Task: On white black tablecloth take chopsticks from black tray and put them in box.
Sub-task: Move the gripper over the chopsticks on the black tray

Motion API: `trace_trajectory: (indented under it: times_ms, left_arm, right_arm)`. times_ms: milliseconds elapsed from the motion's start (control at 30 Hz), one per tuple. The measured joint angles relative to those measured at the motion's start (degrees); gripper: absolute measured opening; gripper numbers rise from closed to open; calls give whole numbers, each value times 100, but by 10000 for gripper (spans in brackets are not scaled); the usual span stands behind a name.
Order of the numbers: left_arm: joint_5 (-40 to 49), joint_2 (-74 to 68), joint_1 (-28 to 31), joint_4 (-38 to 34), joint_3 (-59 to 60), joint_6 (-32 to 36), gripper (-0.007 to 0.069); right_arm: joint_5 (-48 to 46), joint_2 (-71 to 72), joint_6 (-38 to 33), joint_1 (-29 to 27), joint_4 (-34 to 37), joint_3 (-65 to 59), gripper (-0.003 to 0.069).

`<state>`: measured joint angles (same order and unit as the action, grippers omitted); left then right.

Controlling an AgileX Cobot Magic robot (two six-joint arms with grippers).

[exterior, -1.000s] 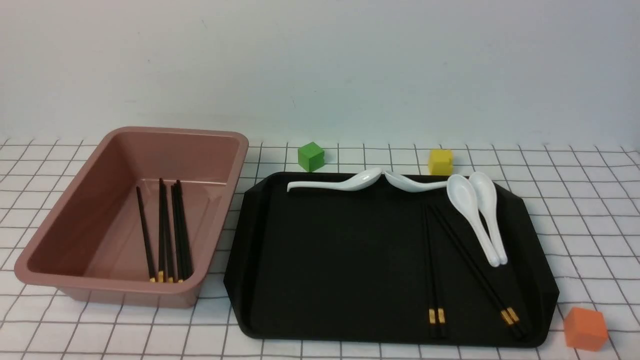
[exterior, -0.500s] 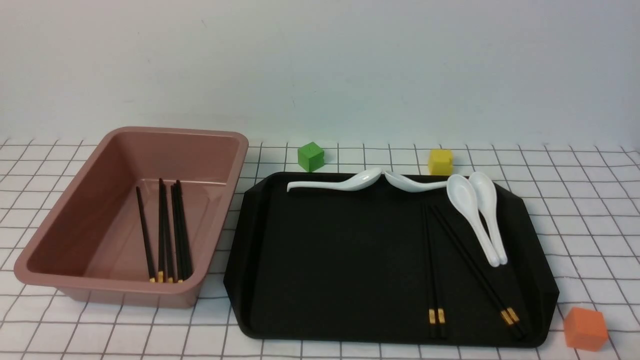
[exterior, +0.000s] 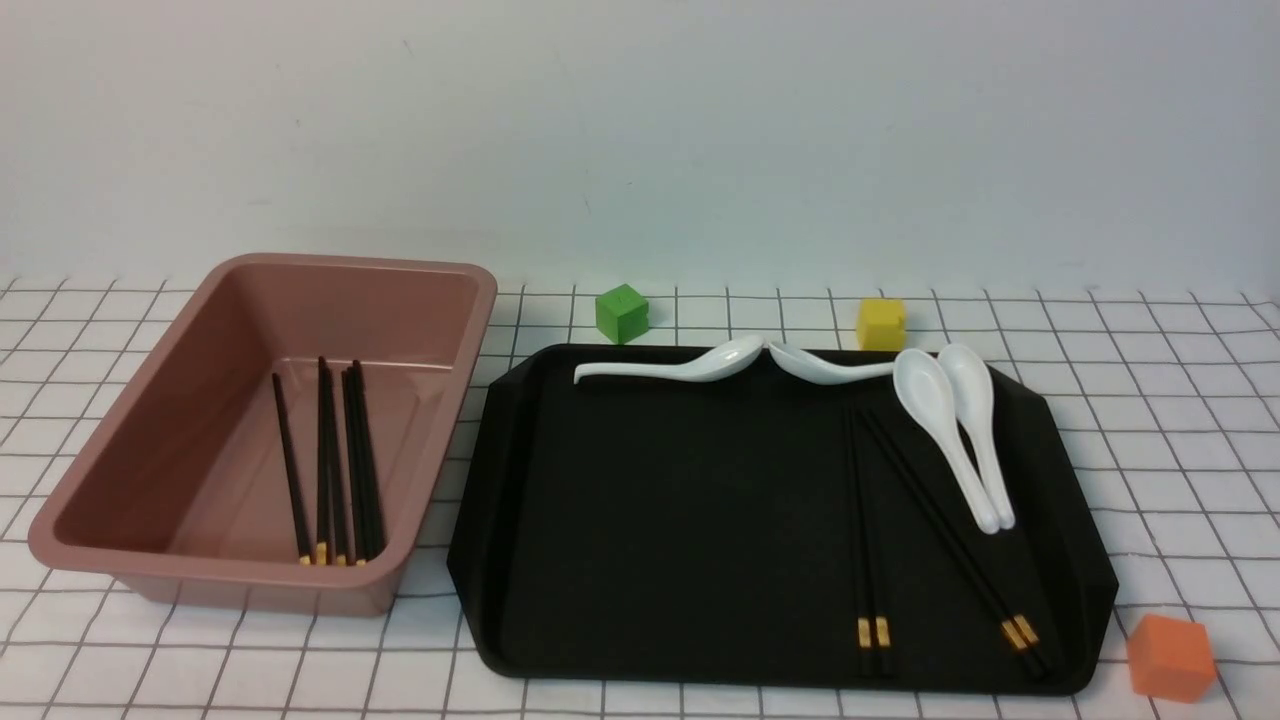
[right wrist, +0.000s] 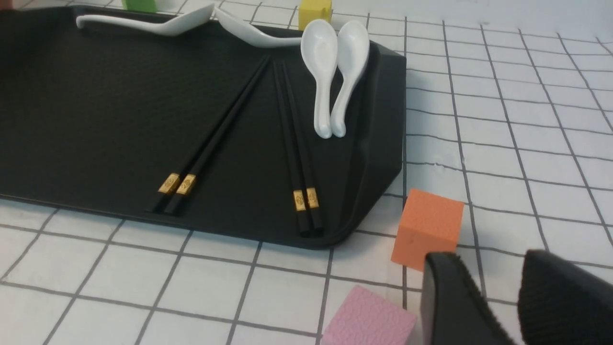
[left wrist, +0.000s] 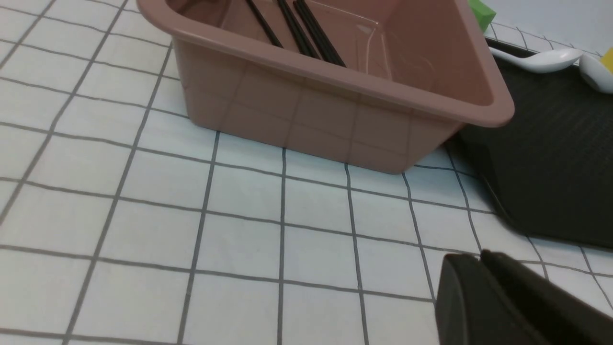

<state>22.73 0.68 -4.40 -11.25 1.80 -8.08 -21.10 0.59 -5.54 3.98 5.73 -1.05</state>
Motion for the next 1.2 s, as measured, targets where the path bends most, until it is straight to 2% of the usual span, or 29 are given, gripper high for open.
trace_trajectory:
  times_ms: [133,200,233,367,467,567,633,667,733,833,900,1067,1133,1200]
  left_arm:
    - [0,0,0,0,0,0,43]
    - [0,0,0,0,0,0,43]
    - [0,0,0,0,0,0,43]
    - [0,0,0,0,0,0,46]
    - [0,0,0,0,0,0,51]
    - [0,0,0,0,0,0,55]
    - [0,0,0,0,0,0,57]
    - [0,0,0,0,0,0,59]
    - [0,0,0,0,0,0,61]
    - [6,0,0,0,0,0,64]
    - [6,0,0,0,0,0,69]
    - [6,0,0,-6,0,0,72]
    - [11,0,0,-11,0,0,75]
    - [18,0,0,-11,0,0,76]
  right_arm:
    - [10,0,0,0,-45,0,239]
    - [26,0,106,0,252,0,239]
    - [33,0,239,0,545,0,239]
    - [38,0,1083,0,2620,-31,239]
    - [40,0,1324,0,3743,-31,239]
    - [157,0,1255,0,4390,-31,239]
    - [199,0,1138,0,4502,-31,238]
    - [172,0,849,0,4611,6,227]
    - [94,0,554,0,4611,142,209]
    - [-45,-404,-266,0,4386,1076,78]
    - [-331,-1065,-531,0,3851,1739,3]
    - [-1739,-2999,-307,0,2290,2892,-1]
    - [-2519,-4298,259,0,1385,3256,13]
    - [-2785,-5154,506,0,1054,3405,32]
